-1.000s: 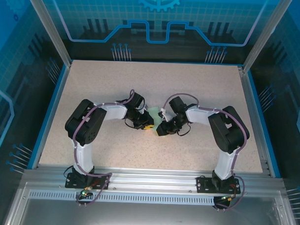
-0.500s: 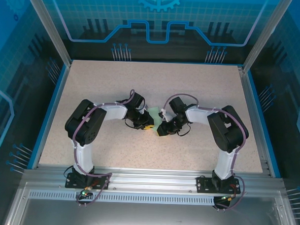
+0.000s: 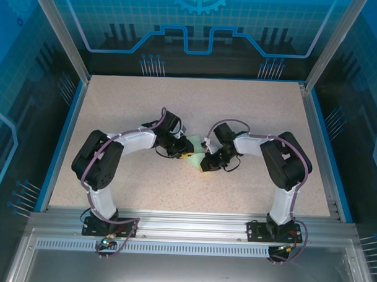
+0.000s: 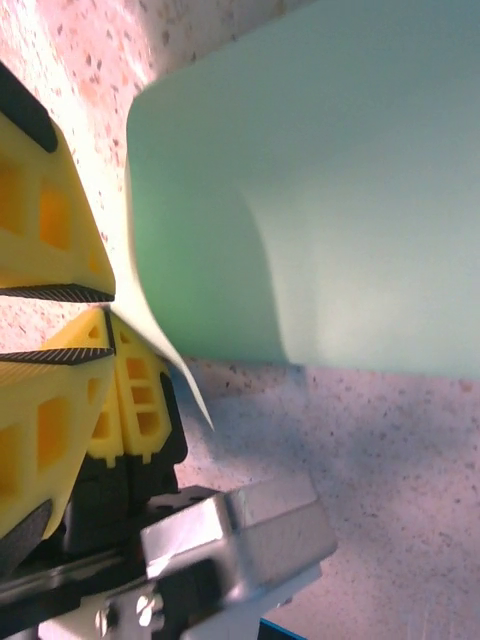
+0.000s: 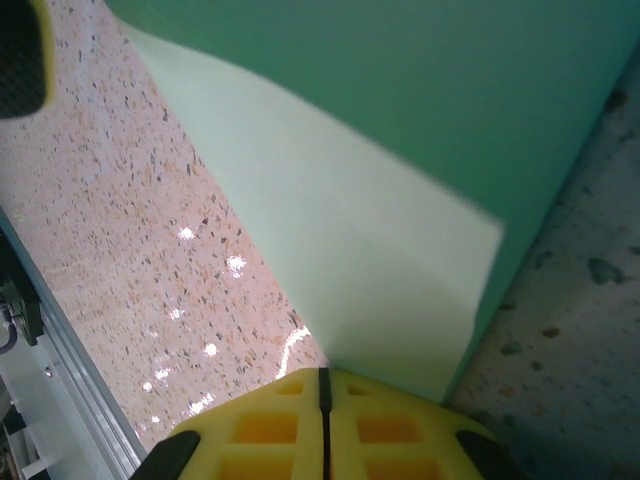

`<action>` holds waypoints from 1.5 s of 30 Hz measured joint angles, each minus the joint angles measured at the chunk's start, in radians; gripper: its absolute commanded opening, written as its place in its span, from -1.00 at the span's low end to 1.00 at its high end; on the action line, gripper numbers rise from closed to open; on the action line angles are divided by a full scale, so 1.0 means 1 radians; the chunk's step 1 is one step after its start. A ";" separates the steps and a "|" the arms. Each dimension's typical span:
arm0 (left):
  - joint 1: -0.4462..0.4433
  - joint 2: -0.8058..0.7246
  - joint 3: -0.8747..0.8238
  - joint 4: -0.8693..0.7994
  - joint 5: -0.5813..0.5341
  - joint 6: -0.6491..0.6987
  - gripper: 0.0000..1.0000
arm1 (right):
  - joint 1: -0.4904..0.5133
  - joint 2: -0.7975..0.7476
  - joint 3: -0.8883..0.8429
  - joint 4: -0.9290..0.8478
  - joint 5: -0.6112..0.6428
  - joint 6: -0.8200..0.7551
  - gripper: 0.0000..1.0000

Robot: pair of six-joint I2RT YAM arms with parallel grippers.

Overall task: Fold a paper plane with a square sheet of paper (fold left side to right side)
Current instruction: Third fold the triangle at the center of the table.

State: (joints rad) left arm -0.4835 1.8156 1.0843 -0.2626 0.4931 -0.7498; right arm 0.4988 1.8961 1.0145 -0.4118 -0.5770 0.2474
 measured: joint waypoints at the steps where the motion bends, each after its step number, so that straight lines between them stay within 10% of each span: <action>1: -0.007 0.001 0.003 -0.001 0.000 0.000 -0.58 | -0.001 0.001 0.000 0.000 -0.003 0.000 -0.90; 45: -0.029 0.110 -0.013 0.011 -0.021 0.036 -0.67 | -0.002 0.016 0.027 -0.042 0.007 0.000 -0.95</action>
State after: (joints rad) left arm -0.5121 1.9259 1.0714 -0.2520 0.4725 -0.7139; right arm 0.4965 1.9118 1.0416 -0.4541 -0.5701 0.2470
